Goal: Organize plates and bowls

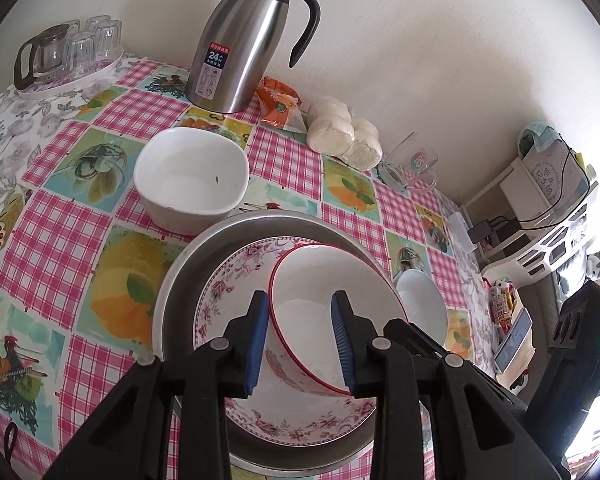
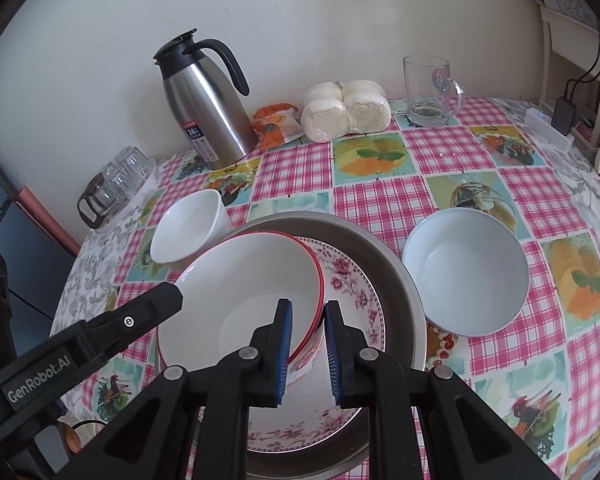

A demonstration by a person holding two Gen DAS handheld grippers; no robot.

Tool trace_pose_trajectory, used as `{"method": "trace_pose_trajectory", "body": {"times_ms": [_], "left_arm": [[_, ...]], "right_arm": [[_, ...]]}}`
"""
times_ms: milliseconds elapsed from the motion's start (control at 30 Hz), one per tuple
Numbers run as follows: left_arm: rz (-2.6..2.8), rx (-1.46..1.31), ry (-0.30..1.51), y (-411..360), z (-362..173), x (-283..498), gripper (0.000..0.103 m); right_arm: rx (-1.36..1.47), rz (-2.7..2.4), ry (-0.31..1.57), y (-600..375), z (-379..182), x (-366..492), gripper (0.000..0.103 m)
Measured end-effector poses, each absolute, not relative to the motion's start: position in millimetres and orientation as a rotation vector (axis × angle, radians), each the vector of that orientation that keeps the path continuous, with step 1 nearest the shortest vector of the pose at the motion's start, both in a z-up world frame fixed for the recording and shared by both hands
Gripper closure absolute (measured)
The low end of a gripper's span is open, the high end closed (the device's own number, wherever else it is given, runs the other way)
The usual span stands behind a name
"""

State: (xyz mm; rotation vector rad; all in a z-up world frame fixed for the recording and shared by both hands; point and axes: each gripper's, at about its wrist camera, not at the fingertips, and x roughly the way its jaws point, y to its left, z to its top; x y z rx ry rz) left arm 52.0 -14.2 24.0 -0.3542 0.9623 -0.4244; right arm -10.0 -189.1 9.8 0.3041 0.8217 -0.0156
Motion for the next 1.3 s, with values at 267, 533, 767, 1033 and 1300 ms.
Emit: {"method": "trace_pose_trajectory", "body": {"times_ms": [267,533,767,1033,1300], "left_arm": [[-0.628,-0.433,0.961,-30.6,27.2,46.0,0.071],[-0.567,-0.474,0.938,-12.9,28.8,50.4,0.071],[-0.493,-0.451,0.836,6.1,48.4,47.1,0.069],[-0.39,-0.436,0.932,16.2,24.5,62.5,0.069],[-0.424,-0.437,0.993,2.7,6.3,65.4,0.069]], "right_arm": [[0.309,0.082,0.795,-178.5,13.5,-10.5,0.086],[0.302,0.057,0.788,-181.8,14.2,-11.0,0.089],[0.331,0.042,0.804,-190.6,9.1,-8.1,0.089],[0.332,0.063,0.808,-186.5,6.8,-7.1,0.089],[0.341,0.071,0.807,-186.7,5.1,-6.1,0.089]]}}
